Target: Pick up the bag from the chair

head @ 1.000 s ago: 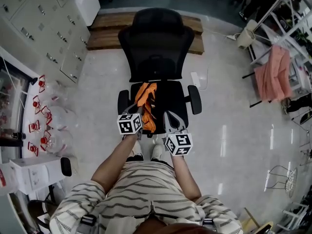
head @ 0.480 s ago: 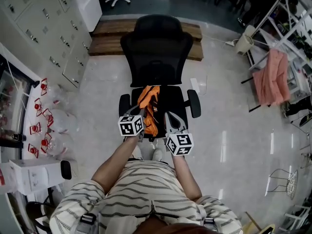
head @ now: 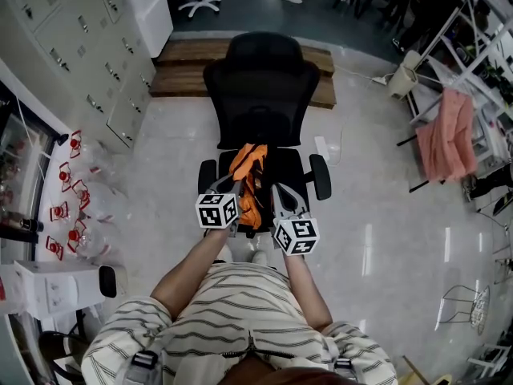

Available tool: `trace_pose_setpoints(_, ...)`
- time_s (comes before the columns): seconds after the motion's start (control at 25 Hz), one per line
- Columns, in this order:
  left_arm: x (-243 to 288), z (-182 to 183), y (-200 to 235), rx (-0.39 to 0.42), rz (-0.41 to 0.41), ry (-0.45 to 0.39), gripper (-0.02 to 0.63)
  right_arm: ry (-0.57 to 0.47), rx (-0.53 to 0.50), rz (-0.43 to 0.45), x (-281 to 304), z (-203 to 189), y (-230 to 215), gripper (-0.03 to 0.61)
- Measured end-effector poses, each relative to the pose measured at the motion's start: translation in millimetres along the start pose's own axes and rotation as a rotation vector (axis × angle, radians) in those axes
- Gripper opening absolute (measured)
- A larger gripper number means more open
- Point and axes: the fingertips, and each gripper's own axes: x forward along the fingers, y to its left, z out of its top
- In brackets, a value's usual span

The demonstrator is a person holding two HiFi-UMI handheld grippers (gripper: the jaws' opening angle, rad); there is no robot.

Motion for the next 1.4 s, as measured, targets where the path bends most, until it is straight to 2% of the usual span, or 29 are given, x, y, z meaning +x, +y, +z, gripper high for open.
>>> trace_pose_setpoints(0.48, -11.0, 23.0, -7.0, 0.051, -0.022, -0.061, 0.041, -0.034, -0.02, -0.005, 9.8, 15.7, 0.0, 0.018)
trace_pose_setpoints(1.4, -24.9, 58.0, -24.6, 0.1, -0.052, -0.171, 0.041, -0.051, -0.032, -0.014, 22.4, 29.8, -5.5, 0.018)
